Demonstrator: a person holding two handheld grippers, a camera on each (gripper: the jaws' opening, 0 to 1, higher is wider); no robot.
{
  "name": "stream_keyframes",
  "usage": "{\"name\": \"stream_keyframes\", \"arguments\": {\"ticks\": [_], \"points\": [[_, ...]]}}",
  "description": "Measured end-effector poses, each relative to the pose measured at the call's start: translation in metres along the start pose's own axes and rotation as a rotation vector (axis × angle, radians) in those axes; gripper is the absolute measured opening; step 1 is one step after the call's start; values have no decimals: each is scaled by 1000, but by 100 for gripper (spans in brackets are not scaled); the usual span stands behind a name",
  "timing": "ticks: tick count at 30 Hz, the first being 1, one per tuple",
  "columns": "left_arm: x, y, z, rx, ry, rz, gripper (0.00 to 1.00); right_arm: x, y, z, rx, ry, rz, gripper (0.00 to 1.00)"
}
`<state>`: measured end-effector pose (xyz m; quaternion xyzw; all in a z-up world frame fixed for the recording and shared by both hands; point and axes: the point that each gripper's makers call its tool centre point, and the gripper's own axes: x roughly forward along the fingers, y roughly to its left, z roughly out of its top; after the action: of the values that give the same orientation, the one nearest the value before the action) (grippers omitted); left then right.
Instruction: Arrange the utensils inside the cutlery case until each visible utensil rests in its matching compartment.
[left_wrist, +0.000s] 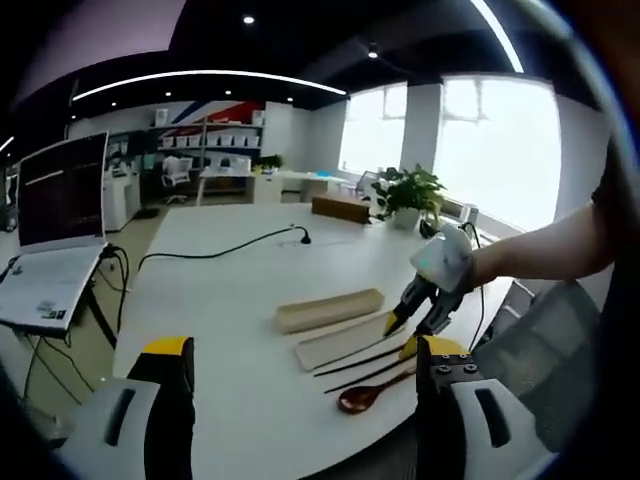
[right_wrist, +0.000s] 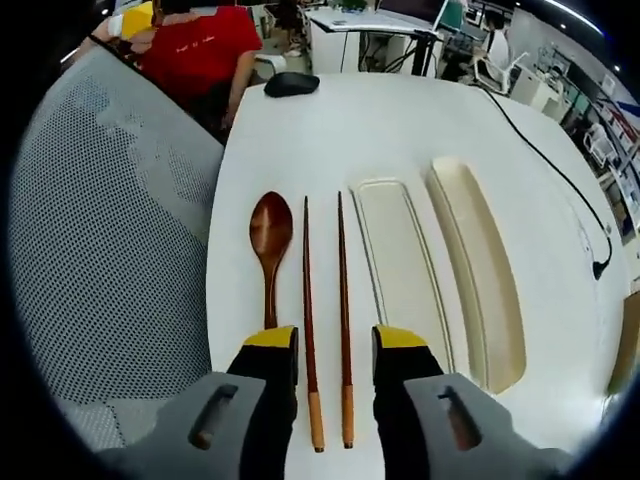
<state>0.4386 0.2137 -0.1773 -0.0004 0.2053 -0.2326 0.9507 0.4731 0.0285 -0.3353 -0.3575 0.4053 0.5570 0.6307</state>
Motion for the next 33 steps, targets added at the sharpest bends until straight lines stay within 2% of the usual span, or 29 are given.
{"name": "stream_keyframes", "arguments": {"ticks": [3,6,9,13,17,22,30,33], "points": [[0,2,-5,39,26,10,94,5,1,-4,0,19,10,26],[-1,3,-6,20,19,9,94,6,2,-7,-4,41,20,26],[1,1,-2,-34,-13,-18,95,8,2,-12,-1,66,28,25],[2,0,-7,4,19,-11,94,11,-1,-16,-14,92,20,25],[2,1,-7,-11,17,-8,94,13,0,-19,-37,114,16,26],[2,1,-7,0,21,-3,94,17,1,-18,-31,111,28,25],[1,3,-7,6,23,11,94,21,-1,-17,-68,145,36,24],[0,5,-9,-18,26,18,93,21,-3,-17,-79,163,35,22]]}}
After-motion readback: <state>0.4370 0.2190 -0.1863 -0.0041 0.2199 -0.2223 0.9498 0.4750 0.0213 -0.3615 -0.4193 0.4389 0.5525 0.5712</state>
